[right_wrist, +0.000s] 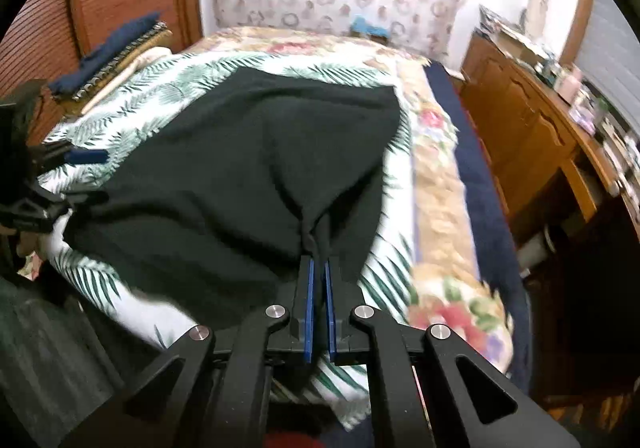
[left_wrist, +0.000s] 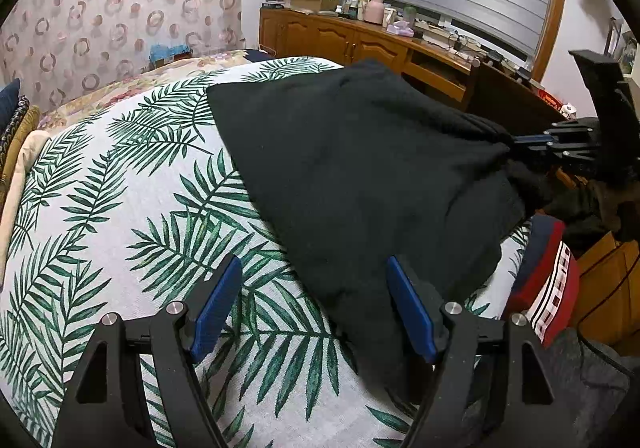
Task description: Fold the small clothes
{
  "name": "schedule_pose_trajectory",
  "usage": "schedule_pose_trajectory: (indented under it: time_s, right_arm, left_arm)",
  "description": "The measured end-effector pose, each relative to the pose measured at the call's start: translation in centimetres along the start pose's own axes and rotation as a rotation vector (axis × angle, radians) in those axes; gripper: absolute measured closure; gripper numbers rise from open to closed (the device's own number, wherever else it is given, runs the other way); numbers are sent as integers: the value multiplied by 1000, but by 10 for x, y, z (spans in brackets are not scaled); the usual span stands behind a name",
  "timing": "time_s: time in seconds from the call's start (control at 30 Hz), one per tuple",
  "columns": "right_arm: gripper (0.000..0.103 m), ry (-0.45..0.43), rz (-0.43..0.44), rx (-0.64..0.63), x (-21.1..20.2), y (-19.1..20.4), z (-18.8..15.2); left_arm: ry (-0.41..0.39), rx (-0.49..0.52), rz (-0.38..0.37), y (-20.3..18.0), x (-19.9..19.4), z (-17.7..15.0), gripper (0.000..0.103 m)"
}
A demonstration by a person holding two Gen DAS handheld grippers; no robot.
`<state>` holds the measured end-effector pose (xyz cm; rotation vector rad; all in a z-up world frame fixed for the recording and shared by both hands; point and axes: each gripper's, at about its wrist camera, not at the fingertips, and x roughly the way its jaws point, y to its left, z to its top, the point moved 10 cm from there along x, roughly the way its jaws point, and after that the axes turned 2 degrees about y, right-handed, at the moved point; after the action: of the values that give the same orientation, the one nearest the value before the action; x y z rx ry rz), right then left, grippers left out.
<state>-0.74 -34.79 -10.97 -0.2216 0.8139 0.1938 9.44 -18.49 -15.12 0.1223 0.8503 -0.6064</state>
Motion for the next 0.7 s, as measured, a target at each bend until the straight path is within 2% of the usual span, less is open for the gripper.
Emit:
schedule_pose_trajectory:
  time_s: [0.1, 0.2, 0.3, 0.37, 0.43, 0.47, 0.53, 0.67, 0.7]
  right_arm:
    - [98, 44, -18, 24, 2, -10, -13]
    - [98, 45, -46, 34, 6, -9, -14]
    - [83, 38, -66, 48, 7, -8, -10]
    - [78, 26, -67, 46, 7, -7, -3]
    - [66, 14, -75, 42, 7, -7, 0]
    - [64, 6, -78, 43, 6, -7, 1]
    - [61, -14, -73, 44, 4, -5, 3]
    - [61, -51, -53, 41, 3, 0, 5]
    - [61, -62, -52, 36, 3, 3, 6]
  left_arm:
    - [8, 6, -6, -3, 0, -2, 27]
    - [24, 12, -7, -5, 3, -6, 27]
    - [31, 10, -10, -6, 1, -11, 27]
    - [31, 4, -15, -6, -1, -13, 28]
    - [33, -1, -28, -7, -3, -16, 28]
    - [35, -2, -35, -8, -3, -18, 28]
    - [45, -1, -52, -11, -4, -21, 40]
    - [71, 16, -62, -19, -4, -26, 43]
    - [75, 25, -67, -21, -5, -27, 46]
